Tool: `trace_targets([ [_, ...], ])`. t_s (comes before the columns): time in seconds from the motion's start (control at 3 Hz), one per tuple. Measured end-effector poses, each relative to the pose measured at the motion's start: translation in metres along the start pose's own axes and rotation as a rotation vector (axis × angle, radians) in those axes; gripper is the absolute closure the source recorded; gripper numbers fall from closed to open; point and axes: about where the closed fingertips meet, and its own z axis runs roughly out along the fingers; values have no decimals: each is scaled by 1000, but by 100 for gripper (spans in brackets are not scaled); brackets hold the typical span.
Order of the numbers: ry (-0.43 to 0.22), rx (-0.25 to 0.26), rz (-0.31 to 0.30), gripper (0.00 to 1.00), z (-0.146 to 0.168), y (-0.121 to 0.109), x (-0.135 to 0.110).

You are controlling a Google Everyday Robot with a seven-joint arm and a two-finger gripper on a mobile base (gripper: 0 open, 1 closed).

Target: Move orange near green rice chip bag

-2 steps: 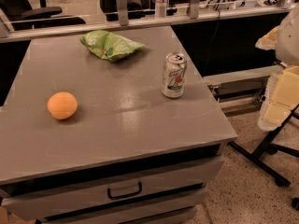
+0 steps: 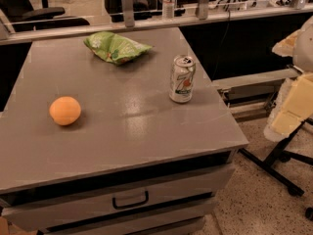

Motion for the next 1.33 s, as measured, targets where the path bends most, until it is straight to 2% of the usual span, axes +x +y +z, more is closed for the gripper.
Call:
trace_targets([
  [0.33,-145,15,111,0,4,24,-4],
  [0.67,-293,42,160,0,21,44,-8],
  [1.0,-444,37,107,0,46,59,-41],
  [1.33,-538,27,70,0,40,66,-69],
])
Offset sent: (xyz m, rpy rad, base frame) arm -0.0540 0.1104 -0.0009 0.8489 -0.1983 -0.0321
